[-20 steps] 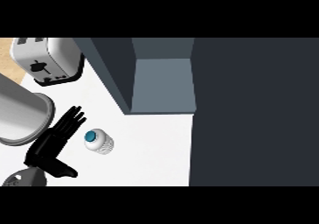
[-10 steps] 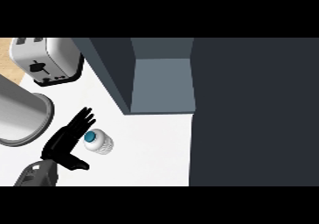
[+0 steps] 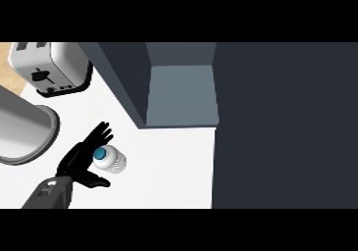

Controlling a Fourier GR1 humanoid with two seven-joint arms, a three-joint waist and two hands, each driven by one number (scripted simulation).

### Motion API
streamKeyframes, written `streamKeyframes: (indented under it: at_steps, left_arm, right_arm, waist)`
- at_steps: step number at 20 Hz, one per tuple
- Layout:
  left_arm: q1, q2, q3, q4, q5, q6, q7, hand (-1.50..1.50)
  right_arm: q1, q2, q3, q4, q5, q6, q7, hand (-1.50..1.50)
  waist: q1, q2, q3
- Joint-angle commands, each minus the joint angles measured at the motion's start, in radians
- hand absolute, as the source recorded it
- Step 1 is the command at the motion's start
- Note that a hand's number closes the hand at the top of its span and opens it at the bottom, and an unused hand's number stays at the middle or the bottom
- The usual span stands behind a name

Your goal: Pick up the bottled water, place it into the cabinet and close the cabinet

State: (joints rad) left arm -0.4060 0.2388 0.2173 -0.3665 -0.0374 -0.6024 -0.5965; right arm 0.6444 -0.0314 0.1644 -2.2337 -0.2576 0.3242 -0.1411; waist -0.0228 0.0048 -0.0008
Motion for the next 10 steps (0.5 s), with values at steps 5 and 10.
streamKeyframes:
  at_steps: [5,10]
  left_arm:
    - [0.028,-0.045,-0.034,0.072,-0.027,-0.095,-0.16,-1.5]
    - [-0.037,-0.061,-0.009,0.104,0.024,-0.167,-0.065,-1.5]
  right_arm:
    - [-0.037,0.03,0.052,0.028,0.051,-0.028,0.002,-1.5]
    - [-0.035,0.011,-0.007,0.04,-0.006,-0.011,-0.011,-1.5]
  waist:
    - [0.003,0.002,-0.002]
    - [0.0,0.002,-0.002]
